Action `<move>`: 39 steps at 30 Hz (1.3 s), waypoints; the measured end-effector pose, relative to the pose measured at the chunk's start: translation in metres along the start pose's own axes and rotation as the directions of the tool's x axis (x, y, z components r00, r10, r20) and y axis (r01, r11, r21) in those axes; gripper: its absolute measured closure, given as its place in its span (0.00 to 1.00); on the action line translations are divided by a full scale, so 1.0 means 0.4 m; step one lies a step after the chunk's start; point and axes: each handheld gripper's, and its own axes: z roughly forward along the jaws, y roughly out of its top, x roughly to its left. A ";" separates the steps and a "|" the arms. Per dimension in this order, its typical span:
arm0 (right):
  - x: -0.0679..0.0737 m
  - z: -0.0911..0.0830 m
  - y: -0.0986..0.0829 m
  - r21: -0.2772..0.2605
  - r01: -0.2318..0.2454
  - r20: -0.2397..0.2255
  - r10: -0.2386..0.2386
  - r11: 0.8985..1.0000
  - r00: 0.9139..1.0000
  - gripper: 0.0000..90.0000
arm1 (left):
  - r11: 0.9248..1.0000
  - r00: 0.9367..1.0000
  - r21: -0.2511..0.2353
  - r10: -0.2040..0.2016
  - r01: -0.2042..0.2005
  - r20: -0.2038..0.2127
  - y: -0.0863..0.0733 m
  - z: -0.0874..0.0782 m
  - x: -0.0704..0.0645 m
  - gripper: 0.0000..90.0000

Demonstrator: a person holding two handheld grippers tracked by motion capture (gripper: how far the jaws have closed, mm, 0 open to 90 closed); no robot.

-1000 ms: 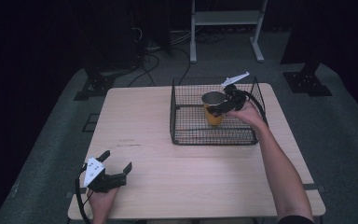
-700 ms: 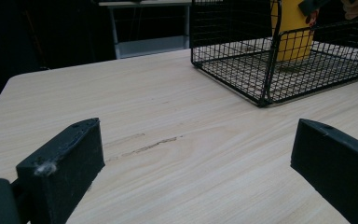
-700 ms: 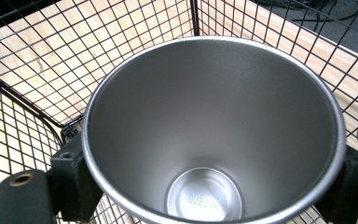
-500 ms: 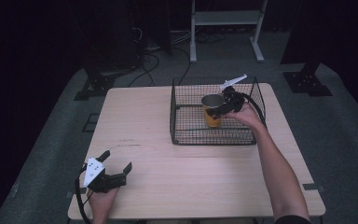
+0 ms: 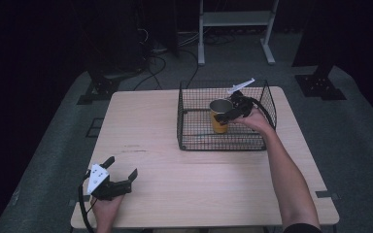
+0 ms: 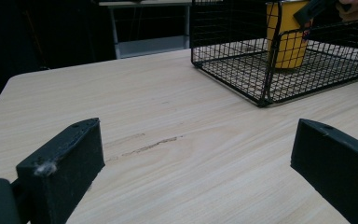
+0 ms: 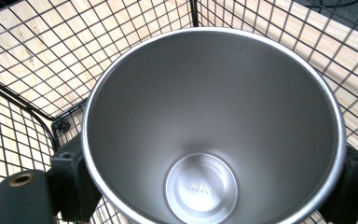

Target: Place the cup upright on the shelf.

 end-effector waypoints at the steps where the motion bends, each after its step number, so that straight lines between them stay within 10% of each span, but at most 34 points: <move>1: -0.001 -0.001 -0.001 -0.002 0.000 0.001 0.000 1.000 1.000 0.14 | 1.000 1.000 0.000 0.000 0.000 0.000 0.000 0.000 0.000 0.02; 39: 0.035 -0.021 0.014 0.013 0.090 0.067 -0.090 0.996 0.994 0.03 | 1.000 1.000 0.005 0.005 -0.005 0.000 0.000 0.001 -0.001 0.02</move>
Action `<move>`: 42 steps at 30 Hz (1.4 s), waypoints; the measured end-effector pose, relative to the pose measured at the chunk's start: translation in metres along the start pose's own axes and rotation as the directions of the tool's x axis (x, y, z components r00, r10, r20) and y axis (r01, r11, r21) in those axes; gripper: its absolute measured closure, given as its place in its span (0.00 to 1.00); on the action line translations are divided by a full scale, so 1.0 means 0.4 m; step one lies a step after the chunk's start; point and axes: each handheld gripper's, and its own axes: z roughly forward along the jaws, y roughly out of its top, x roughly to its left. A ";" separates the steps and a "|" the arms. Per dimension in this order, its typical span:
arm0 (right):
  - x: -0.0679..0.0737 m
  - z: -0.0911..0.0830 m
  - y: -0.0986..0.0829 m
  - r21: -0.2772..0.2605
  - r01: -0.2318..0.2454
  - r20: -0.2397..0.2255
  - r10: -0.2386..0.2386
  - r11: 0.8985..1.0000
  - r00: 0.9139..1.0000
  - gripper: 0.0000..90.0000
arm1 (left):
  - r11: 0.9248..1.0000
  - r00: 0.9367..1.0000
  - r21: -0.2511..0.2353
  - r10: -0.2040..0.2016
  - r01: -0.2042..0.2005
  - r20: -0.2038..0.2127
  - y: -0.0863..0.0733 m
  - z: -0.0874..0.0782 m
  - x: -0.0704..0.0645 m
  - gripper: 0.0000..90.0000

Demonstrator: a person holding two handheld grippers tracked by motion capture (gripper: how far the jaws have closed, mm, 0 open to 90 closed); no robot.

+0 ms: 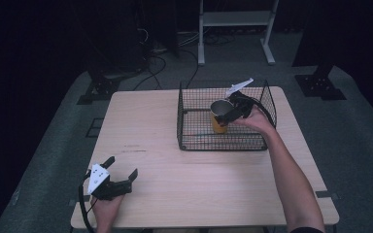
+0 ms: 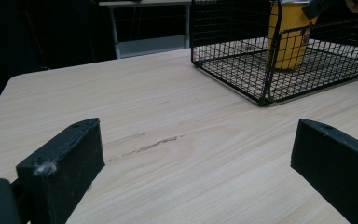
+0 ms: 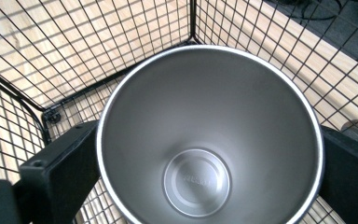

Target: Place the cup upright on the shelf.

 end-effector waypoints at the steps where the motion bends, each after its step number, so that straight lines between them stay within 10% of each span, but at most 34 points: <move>1: 0.000 -0.002 0.001 -0.004 -0.001 0.000 0.001 1.000 1.000 0.03 | 1.000 1.000 0.000 0.000 0.000 0.000 0.000 0.000 0.000 0.02; 42: 0.043 -0.117 0.032 -0.190 -0.047 -0.079 0.033 0.981 0.996 0.02 | 1.000 1.000 0.003 -0.002 0.002 -0.017 -0.001 -0.002 -0.003 0.02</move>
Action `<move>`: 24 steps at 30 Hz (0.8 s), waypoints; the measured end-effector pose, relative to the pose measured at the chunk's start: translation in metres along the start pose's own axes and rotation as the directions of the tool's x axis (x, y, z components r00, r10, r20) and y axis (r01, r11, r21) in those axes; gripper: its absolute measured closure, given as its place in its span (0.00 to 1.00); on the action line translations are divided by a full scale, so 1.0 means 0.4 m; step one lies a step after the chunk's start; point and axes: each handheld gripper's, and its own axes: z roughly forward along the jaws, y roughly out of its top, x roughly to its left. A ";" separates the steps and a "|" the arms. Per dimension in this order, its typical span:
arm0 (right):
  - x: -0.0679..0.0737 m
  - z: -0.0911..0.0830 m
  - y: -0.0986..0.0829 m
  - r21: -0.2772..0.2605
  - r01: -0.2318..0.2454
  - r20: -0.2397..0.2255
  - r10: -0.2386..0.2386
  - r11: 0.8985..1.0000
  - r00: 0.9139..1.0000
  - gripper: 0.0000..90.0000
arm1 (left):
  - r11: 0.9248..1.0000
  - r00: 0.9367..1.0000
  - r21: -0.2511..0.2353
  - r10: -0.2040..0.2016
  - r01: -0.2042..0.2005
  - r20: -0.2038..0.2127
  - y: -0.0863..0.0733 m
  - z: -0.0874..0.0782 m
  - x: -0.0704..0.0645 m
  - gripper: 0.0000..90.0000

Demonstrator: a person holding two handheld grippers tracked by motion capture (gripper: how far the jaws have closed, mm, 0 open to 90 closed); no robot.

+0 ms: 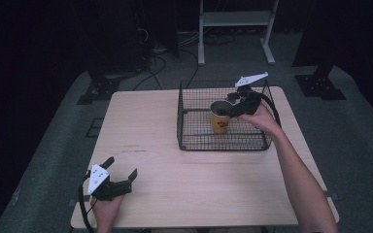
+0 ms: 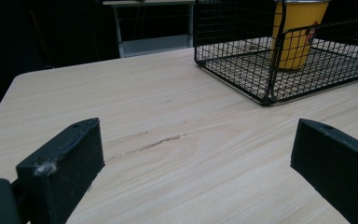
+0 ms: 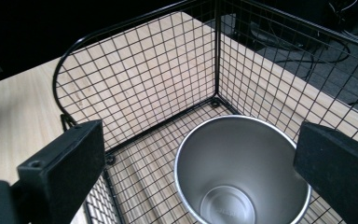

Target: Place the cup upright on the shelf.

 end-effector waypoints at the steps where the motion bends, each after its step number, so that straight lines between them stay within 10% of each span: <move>1: 0.003 -0.002 -0.001 -0.001 0.000 -0.006 0.000 1.000 1.000 0.02 | 1.000 1.000 0.001 0.001 -0.001 0.000 0.000 0.001 0.000 0.02; 24: 0.089 -0.062 -0.077 -0.010 0.017 -0.074 -0.017 1.000 0.997 0.02 | 1.000 1.000 -0.003 0.011 -0.011 0.011 0.001 0.001 -0.002 0.02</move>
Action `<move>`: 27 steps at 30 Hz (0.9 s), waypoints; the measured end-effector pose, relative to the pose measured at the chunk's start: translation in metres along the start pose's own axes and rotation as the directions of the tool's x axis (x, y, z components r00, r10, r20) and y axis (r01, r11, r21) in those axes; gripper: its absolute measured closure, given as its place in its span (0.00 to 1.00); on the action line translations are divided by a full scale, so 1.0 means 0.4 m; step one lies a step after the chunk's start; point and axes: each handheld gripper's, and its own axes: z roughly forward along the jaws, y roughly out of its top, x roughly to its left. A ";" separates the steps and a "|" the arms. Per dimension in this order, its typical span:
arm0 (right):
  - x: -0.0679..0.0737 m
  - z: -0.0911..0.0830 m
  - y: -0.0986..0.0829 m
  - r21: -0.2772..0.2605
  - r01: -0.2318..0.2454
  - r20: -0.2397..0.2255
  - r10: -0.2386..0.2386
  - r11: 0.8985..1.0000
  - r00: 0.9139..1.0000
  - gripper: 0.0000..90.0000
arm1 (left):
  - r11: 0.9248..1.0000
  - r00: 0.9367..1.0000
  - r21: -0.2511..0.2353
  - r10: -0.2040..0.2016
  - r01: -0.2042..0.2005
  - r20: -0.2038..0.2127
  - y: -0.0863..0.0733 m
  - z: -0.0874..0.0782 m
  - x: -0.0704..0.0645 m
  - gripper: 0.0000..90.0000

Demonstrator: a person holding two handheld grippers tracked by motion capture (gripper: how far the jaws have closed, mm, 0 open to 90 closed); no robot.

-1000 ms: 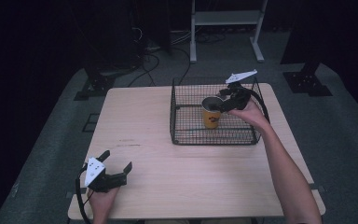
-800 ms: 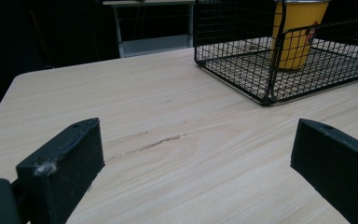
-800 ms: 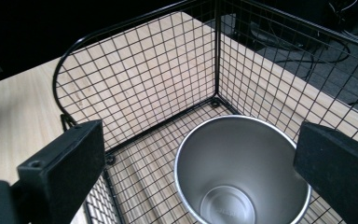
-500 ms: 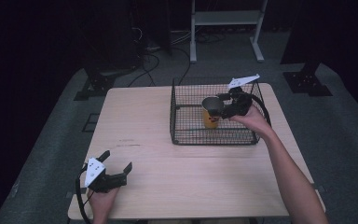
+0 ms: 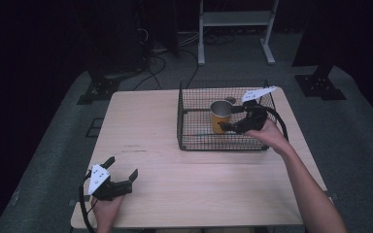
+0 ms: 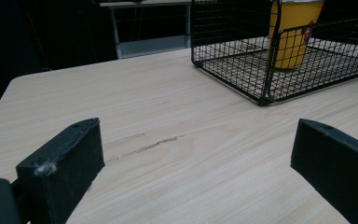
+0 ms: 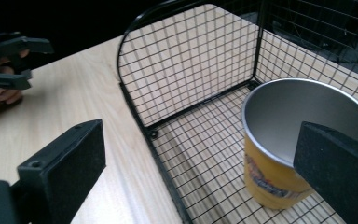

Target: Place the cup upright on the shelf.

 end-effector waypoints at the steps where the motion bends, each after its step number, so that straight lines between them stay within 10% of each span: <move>1: 0.004 -0.004 -0.003 -0.002 0.004 -0.003 -0.004 1.000 1.000 0.02 | 1.000 1.000 -0.001 0.000 0.000 0.000 0.000 0.000 0.000 0.02; 27: 0.069 -0.049 -0.099 -0.034 0.008 -0.049 -0.010 0.999 0.999 0.02 | 1.000 1.000 0.001 0.005 -0.005 -0.003 0.000 0.000 0.000 0.02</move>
